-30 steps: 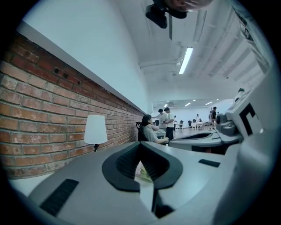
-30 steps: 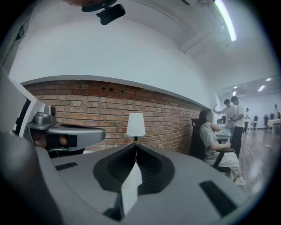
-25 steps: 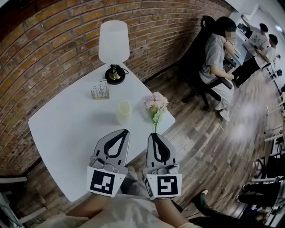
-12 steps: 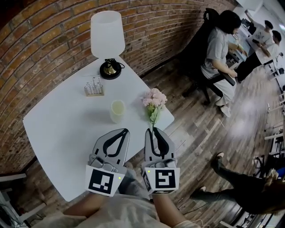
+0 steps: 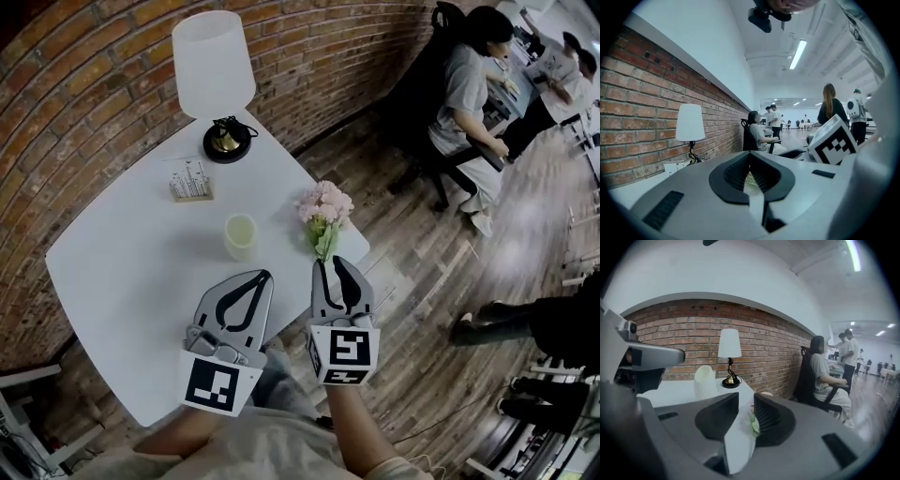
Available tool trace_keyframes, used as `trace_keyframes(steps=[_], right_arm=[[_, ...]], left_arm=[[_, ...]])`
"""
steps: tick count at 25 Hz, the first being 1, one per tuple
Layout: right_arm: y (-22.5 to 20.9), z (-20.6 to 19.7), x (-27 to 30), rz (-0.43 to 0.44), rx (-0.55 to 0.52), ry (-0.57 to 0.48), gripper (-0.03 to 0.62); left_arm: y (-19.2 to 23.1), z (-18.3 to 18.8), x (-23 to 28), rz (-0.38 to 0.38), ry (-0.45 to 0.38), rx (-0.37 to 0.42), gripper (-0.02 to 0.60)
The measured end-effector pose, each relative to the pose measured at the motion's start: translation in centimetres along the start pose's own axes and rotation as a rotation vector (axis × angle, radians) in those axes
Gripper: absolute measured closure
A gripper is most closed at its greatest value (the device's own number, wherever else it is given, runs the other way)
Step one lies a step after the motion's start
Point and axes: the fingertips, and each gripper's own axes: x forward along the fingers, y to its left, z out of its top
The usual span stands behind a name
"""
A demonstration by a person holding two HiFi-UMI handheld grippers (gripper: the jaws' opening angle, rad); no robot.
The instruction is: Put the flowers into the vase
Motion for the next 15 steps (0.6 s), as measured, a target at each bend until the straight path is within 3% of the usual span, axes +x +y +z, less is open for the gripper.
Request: trace_keyframes(steps=[15], right_arm=[[-2.1,-3.9,4.2,-0.005,0.019,0.128,0.482]], left_arm=[[-0.4,-1.2,2.6,-0.041,0.032,-0.001,0.572]])
